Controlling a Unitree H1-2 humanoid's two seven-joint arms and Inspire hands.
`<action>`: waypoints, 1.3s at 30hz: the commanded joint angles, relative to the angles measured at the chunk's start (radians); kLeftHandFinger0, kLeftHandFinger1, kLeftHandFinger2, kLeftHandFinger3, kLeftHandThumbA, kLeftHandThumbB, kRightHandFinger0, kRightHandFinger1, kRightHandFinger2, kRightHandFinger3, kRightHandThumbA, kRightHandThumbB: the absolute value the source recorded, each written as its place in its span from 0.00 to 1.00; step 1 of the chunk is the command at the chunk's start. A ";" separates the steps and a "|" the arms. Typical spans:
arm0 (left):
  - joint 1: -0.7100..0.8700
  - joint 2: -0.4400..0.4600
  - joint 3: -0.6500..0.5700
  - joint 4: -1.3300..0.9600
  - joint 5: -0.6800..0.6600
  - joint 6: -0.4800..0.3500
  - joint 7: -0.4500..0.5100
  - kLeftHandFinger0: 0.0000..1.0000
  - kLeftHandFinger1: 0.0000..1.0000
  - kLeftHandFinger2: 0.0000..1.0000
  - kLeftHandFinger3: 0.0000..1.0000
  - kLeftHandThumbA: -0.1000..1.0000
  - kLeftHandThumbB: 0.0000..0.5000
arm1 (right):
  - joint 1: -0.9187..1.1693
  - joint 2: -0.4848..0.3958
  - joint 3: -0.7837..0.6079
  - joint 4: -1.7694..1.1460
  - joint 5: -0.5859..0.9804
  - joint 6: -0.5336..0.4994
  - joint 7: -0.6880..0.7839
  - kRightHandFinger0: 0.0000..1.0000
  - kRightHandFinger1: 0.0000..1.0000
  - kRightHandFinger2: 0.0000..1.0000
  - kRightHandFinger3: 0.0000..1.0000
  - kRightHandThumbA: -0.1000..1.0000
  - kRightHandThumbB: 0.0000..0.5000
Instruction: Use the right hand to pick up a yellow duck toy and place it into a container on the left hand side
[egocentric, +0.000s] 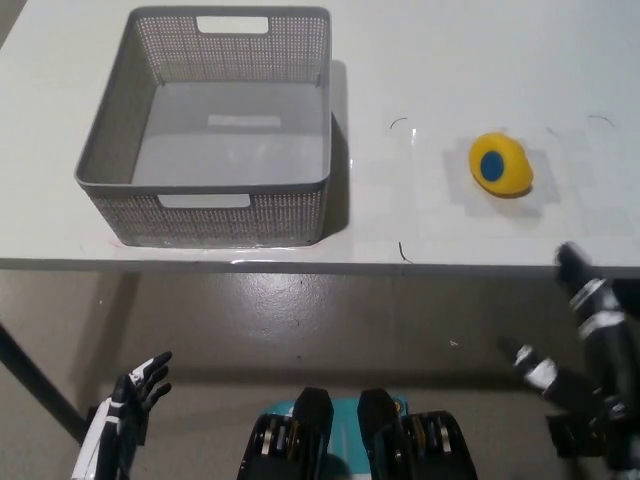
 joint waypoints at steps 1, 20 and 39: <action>-0.010 0.013 0.003 -0.022 -0.015 -0.041 -0.018 1.00 1.00 1.00 1.00 1.00 0.51 | -0.127 -0.047 -0.051 -0.085 -0.116 0.072 -0.043 1.00 1.00 1.00 1.00 0.85 0.58; 0.003 0.025 0.008 -0.035 -0.016 -0.028 -0.019 1.00 1.00 1.00 1.00 1.00 0.45 | -0.866 -0.332 0.165 0.491 -0.311 0.480 0.193 1.00 1.00 1.00 1.00 0.88 0.84; 0.010 0.030 0.007 -0.044 0.002 -0.028 -0.012 1.00 1.00 1.00 1.00 1.00 0.41 | -1.310 -0.270 0.408 1.372 -0.345 0.371 0.215 1.00 1.00 1.00 1.00 0.93 1.00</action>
